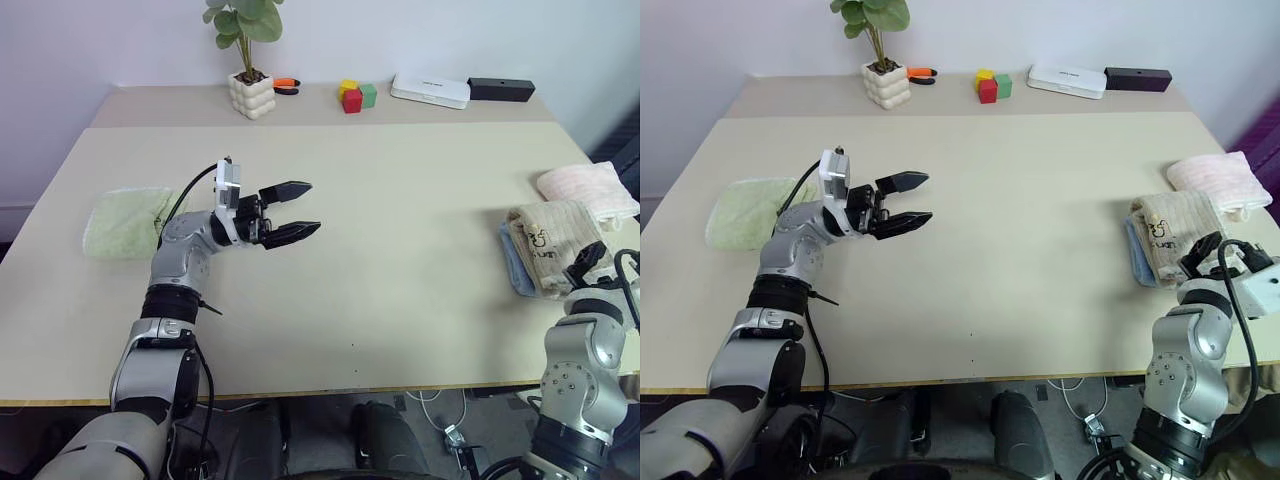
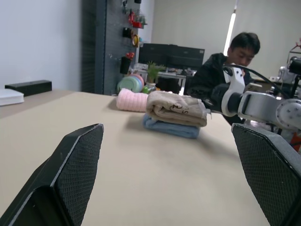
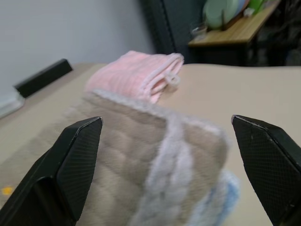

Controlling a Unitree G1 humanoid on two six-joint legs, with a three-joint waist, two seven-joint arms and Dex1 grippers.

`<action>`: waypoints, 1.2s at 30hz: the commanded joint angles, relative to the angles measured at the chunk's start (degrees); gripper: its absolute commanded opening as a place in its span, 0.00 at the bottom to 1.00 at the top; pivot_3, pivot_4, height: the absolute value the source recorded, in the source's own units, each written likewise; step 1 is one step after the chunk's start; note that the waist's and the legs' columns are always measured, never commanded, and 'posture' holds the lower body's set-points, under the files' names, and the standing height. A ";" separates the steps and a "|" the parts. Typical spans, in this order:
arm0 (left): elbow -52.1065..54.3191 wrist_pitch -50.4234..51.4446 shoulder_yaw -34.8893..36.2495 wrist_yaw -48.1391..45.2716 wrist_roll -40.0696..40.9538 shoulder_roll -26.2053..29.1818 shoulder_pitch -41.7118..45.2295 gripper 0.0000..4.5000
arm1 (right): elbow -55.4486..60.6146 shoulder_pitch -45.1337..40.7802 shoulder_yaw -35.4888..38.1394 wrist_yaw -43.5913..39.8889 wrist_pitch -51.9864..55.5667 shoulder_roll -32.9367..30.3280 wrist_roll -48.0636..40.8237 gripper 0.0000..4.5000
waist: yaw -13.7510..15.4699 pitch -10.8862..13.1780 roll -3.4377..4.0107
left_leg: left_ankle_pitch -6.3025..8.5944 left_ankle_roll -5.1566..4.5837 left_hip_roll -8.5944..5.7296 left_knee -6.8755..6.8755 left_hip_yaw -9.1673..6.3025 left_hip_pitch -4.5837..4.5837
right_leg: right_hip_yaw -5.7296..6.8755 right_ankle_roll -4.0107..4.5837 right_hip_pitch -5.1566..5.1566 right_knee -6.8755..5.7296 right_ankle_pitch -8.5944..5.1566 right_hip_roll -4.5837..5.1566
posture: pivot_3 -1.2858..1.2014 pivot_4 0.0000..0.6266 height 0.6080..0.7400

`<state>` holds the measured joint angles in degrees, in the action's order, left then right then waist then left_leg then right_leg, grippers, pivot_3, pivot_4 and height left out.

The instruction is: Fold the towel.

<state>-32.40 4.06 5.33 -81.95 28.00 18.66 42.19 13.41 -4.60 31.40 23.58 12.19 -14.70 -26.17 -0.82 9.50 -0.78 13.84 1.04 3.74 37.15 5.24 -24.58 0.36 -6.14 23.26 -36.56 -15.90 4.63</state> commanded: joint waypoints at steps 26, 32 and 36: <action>33.96 10.69 7.22 11.01 9.07 12.37 -28.16 1.00 | -7.60 -21.59 -28.80 -75.35 4.44 -20.25 -5.45 0.99 | 0.06 0.06 -0.03 | 0.00 0.00 0.02 0.15 -0.11 0.11 | -0.05 -0.02 0.02 -0.41 -0.06 -0.01 | 0.52 0.24 0.96; 33.76 10.36 7.00 12.91 9.06 10.86 -28.24 1.00 | -7.26 -20.33 -27.63 -74.21 4.57 -20.66 -3.80 0.99 | 0.41 0.05 -0.04 | -0.01 0.02 -0.01 0.21 -0.11 0.10 | -0.04 -0.02 0.00 -0.41 -0.06 0.02 | 0.52 0.24 0.96; 33.96 9.65 6.12 14.12 8.31 9.52 -28.08 1.00 | -6.94 -20.53 -27.42 -74.12 4.27 -20.21 -3.08 0.99 | 0.18 0.05 -0.04 | -0.01 0.02 -0.01 0.21 -0.10 0.11 | -0.04 -0.02 0.01 -0.42 -0.06 0.02 | 0.52 0.24 0.96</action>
<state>-0.20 14.52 11.70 -68.21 35.71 28.22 13.70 4.28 -24.71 2.59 -50.75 17.63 -34.87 -29.64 -0.64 9.55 -0.82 13.83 1.06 3.74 37.35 5.14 -24.47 0.32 -6.16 23.27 -36.99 -15.96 4.64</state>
